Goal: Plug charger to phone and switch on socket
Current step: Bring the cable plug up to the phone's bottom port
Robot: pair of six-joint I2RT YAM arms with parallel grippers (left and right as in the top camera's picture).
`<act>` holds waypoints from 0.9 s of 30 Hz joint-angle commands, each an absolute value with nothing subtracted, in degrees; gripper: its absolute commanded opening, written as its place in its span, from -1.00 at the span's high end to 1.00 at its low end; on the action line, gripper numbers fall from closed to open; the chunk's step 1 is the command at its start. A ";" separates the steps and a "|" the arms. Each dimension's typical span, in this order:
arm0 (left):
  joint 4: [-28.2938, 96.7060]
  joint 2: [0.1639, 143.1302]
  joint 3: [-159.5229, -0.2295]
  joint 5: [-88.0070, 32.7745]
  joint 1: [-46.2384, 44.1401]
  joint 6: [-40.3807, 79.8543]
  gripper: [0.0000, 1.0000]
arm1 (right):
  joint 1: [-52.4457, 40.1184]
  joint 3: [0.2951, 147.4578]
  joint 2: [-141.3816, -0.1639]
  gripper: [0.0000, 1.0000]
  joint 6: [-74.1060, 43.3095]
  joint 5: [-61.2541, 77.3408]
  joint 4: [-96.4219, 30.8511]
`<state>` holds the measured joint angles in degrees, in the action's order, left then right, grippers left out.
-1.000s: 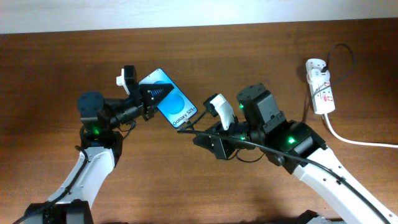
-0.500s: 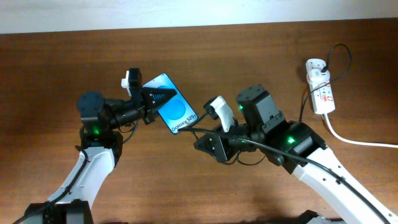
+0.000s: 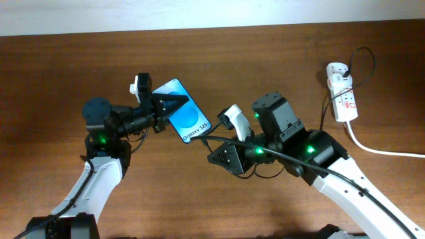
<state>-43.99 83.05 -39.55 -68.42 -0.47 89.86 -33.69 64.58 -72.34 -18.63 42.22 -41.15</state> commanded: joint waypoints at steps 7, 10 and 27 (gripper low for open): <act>-44.56 82.76 -40.27 -69.25 -0.56 90.85 0.93 | -34.11 64.27 -72.60 0.92 -19.00 43.53 -41.82; -44.53 82.78 -40.29 -69.28 -0.56 90.85 0.94 | -34.11 64.27 -72.60 0.91 -18.98 43.51 -41.80; -44.56 82.76 -40.27 -72.34 -0.60 89.06 0.93 | -34.11 64.29 -72.60 0.92 -18.98 43.48 -39.64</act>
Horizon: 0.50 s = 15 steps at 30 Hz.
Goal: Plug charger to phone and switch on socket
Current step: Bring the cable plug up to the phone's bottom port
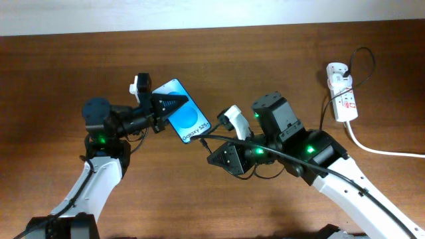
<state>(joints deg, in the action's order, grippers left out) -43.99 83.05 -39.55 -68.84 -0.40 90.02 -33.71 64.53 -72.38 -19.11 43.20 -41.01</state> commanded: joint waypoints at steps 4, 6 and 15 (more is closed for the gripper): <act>-44.56 82.76 -40.27 -72.69 -0.58 89.03 0.94 | -34.11 64.29 -72.60 0.91 -18.98 43.09 -39.38; -44.56 82.76 -40.27 -72.97 -0.58 88.14 0.94 | -34.11 64.29 -72.60 0.92 -18.96 43.07 -38.63; -44.56 82.76 -40.27 -74.91 -0.58 87.81 0.96 | -34.11 64.27 -72.60 0.91 -18.96 38.96 -36.29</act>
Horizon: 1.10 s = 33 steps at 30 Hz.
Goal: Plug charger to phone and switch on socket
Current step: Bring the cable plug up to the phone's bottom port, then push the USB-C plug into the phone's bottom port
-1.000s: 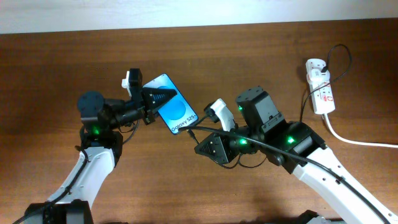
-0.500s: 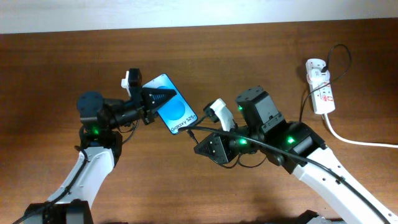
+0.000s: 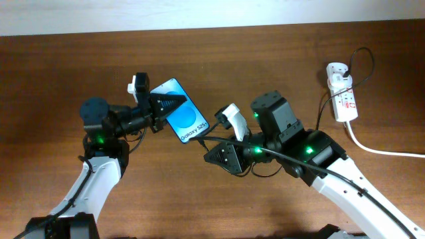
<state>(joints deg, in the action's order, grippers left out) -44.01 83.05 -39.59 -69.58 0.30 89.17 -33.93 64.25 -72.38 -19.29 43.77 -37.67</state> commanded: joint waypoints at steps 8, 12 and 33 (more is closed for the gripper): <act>-44.60 82.76 -40.27 -77.21 -0.58 88.09 0.96 | -34.11 64.27 -76.58 0.91 -18.96 33.39 -35.46; -44.56 82.76 -40.27 -79.37 -0.58 81.62 0.95 | -34.11 64.36 -77.10 0.92 -18.96 33.36 -32.56; -44.07 82.76 -40.27 -69.80 -0.69 61.63 0.95 | -37.06 64.93 -66.57 -0.53 -15.92 17.06 -41.56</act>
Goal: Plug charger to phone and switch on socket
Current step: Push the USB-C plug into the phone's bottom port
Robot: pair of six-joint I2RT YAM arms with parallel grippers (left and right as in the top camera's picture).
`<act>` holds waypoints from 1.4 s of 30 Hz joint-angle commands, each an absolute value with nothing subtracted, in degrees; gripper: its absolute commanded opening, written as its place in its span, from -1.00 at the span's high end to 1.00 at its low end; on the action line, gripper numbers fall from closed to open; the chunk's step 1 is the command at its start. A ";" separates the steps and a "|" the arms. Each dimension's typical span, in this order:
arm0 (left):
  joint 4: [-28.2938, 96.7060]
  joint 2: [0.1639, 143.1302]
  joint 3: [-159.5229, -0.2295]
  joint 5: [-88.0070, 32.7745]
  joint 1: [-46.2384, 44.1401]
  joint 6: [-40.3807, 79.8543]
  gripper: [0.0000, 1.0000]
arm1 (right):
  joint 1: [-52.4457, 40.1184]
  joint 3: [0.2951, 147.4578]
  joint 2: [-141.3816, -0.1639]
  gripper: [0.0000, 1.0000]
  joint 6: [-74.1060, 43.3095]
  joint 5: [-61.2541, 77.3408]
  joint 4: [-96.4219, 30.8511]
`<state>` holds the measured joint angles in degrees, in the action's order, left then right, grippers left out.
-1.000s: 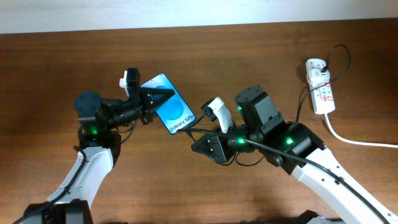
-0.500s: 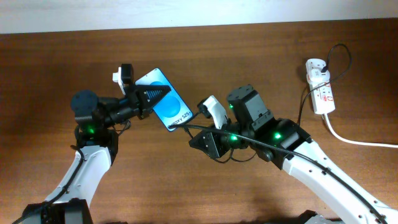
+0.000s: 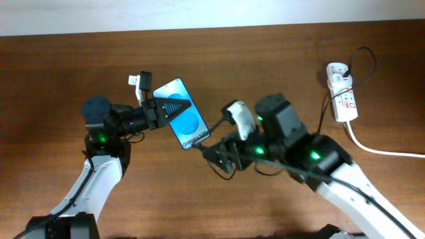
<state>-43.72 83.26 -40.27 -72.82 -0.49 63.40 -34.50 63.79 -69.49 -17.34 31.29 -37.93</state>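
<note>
A phone (image 3: 184,120) with a blue screen is held off the brown table, my left gripper (image 3: 174,106) shut on its upper half. Its lower edge points toward my right gripper (image 3: 211,153), which is shut on the black charger cable's plug end (image 3: 201,147) right at the phone's bottom edge. Whether the plug is inside the port cannot be told. The black cable (image 3: 323,106) runs back under the right arm to the white socket strip (image 3: 341,92) at the far right, where a plug sits in it.
A white cord (image 3: 378,150) leads from the socket strip off the right edge. The table's far edge meets a pale wall along the top. Both arm bodies fill the lower middle of the overhead view.
My right gripper has turned and shifted, its fingers now narrower in view and closer under the phone's bottom edge. The left gripper tilted the phone a little, its lower end swinging right.
At first my left gripper held the phone tilted above the table and the right held the cable end just below and right of it. The gap stayed small through the following moments. Now the plug end sits against the phone's bottom edge.
</note>
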 commanded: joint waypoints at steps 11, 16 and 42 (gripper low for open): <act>-43.88 82.76 -40.27 -68.77 -0.69 63.77 1.00 | -54.65 64.71 -79.37 -0.47 -15.94 -14.55 -35.92; -43.86 82.76 -40.27 -69.80 -0.69 63.72 1.00 | -54.65 64.84 -82.02 0.28 -15.94 -14.63 -33.32; -43.68 82.76 -40.27 -78.59 -3.01 59.02 1.00 | -54.63 71.64 -80.71 0.92 -8.40 -7.33 -21.10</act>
